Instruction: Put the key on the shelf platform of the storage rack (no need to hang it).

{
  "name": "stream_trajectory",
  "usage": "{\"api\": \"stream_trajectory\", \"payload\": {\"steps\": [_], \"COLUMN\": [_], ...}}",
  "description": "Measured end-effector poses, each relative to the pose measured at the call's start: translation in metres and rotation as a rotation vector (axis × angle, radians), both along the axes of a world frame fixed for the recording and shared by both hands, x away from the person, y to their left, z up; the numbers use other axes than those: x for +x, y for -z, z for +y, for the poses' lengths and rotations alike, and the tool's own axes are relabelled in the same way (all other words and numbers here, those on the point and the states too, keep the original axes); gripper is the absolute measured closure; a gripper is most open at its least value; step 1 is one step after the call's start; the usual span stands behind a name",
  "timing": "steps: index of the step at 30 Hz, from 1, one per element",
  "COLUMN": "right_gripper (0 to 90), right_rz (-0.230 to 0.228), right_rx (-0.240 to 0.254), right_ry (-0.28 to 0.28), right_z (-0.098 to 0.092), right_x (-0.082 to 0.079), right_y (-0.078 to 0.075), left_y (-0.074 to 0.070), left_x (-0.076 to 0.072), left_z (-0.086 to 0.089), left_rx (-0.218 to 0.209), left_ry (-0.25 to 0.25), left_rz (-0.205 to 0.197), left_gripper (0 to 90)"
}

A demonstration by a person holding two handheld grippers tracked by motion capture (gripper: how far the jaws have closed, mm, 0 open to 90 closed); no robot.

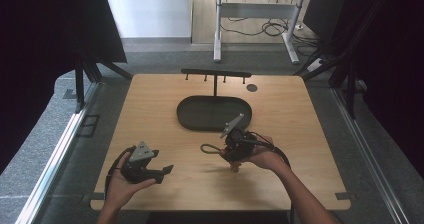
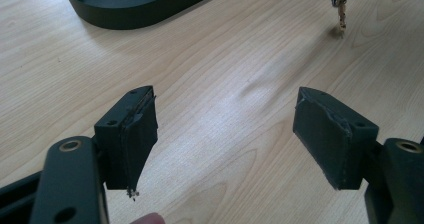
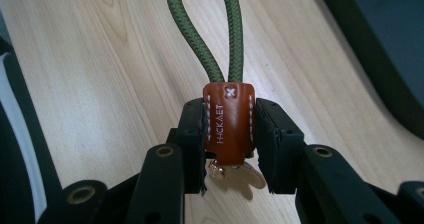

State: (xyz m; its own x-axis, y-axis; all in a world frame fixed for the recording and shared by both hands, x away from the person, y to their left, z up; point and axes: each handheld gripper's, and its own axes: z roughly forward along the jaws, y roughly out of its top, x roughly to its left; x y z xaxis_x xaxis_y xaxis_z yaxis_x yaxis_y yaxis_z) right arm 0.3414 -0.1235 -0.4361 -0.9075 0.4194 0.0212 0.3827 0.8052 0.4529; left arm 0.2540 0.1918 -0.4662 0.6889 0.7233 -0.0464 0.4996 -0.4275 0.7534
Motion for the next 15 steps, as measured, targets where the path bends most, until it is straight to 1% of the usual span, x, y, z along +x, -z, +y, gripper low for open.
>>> {"api": "stream_trajectory", "payload": {"steps": [6,9,15], "right_gripper": [67.1,67.1,67.1], "right_rz": [-0.011,-0.015,-0.019], "right_rx": [0.018,0.024,0.019], "right_ry": [0.008,0.009,0.017], "right_z": [-0.004,-0.004,-0.005], "right_x": [0.002,0.003,0.007], "right_y": [-0.010,-0.013,-0.016], "left_y": [0.000,0.000,0.001], "left_x": [0.000,0.000,0.000], "left_z": [-0.001,-0.001,-0.001], "left_rx": [0.005,0.004,0.002], "left_ry": [0.008,0.008,0.003], "left_rz": [0.001,0.000,0.002], "left_gripper": [26.0,26.0,26.0]}}
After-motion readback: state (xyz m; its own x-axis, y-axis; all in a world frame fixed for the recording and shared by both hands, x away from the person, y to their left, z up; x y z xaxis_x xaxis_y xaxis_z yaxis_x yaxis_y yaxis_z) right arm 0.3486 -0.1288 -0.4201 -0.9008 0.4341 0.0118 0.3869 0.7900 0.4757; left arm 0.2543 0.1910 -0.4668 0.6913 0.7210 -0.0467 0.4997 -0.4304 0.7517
